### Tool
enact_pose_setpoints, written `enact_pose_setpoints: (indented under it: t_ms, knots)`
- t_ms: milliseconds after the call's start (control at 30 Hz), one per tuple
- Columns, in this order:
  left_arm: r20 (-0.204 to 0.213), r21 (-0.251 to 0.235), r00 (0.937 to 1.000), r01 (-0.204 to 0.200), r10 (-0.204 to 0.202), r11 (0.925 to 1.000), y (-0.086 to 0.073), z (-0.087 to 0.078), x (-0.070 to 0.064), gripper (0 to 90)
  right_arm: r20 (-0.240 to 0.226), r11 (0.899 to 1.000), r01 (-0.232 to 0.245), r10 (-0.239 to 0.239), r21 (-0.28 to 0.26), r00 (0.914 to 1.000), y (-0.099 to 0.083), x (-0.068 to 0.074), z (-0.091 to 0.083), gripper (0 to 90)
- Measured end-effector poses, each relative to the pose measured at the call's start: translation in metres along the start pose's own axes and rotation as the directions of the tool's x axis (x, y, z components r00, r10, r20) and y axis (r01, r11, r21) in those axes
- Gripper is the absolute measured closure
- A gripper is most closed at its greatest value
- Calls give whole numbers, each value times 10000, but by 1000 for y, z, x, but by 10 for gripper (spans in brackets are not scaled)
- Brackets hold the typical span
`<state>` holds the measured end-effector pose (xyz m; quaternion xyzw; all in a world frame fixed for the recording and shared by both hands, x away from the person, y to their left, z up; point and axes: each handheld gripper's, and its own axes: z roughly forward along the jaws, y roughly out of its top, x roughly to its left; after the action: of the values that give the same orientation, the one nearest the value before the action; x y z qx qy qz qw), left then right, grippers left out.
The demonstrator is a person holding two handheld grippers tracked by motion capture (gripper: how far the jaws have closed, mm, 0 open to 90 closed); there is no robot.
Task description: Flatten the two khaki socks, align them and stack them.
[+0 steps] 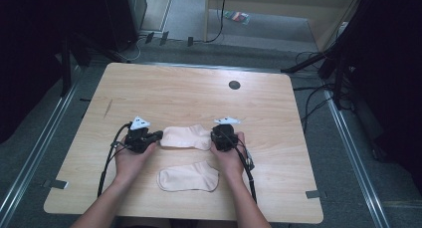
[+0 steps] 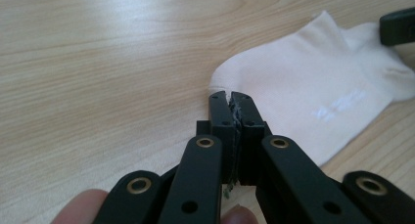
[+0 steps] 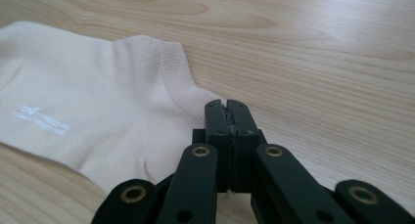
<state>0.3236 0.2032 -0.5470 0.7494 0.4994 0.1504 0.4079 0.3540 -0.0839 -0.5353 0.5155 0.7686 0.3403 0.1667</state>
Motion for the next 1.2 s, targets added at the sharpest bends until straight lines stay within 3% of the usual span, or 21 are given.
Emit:
enact_pose_setpoints:
  t_ms: [167,300,367,400,433,467,533,567,667,833,1000,1133,1200]
  knots:
    - [-248,24,9993,-278,278,9996,-3,-5,-3,900,496,10000,-16,19,-80,9988,-7,-9,-5,900]
    - [-142,-49,9999,-94,94,9999,-7,-9,0,900,848,9999,-63,76,-157,9964,-11,-14,-12,900]
    - [221,-138,9997,-119,122,9998,-8,-9,-2,900,743,9999,-95,103,-111,9972,-12,-16,-14,900]
    - [697,-92,9972,-267,272,9996,-8,-9,-4,900,541,9999,-143,148,-85,9984,-12,-16,-14,900]
    - [650,-23,9970,-418,419,9991,-8,-8,-7,886,-60,9998,-187,187,-44,9998,-12,-16,-14,898]
    - [601,-112,9971,-459,465,9989,-8,-8,-8,814,-346,9998,-172,170,-50,9993,-12,-15,-15,851]
    - [686,-263,9976,-75,93,9996,-6,-10,-8,595,-600,9990,-157,132,-415,9981,-10,-13,-19,644]
    - [554,-319,9985,28,-10,9995,-5,-11,-7,571,-658,9980,-349,314,-527,9973,-8,-13,-23,642]
    - [775,-435,9954,592,-557,9973,-3,-15,-3,575,-703,9940,-764,709,-779,9950,-6,-18,-28,632]
    - [899,-223,9931,782,-759,9967,-3,-12,-3,613,-874,9913,-1074,1007,-763,9911,-6,-25,-23,614]
    - [860,-199,9941,687,-667,9974,-4,-7,-8,655,-1006,9965,-535,469,-643,9938,-9,-18,-12,566]
    - [455,20,9988,160,-161,9999,-4,-3,-15,683,-857,9984,78,-126,-564,9962,-11,-9,-7,592]
    - [211,210,9998,-40,35,9998,-5,0,-17,717,-514,9978,443,-468,-489,9976,-13,-5,-5,631]
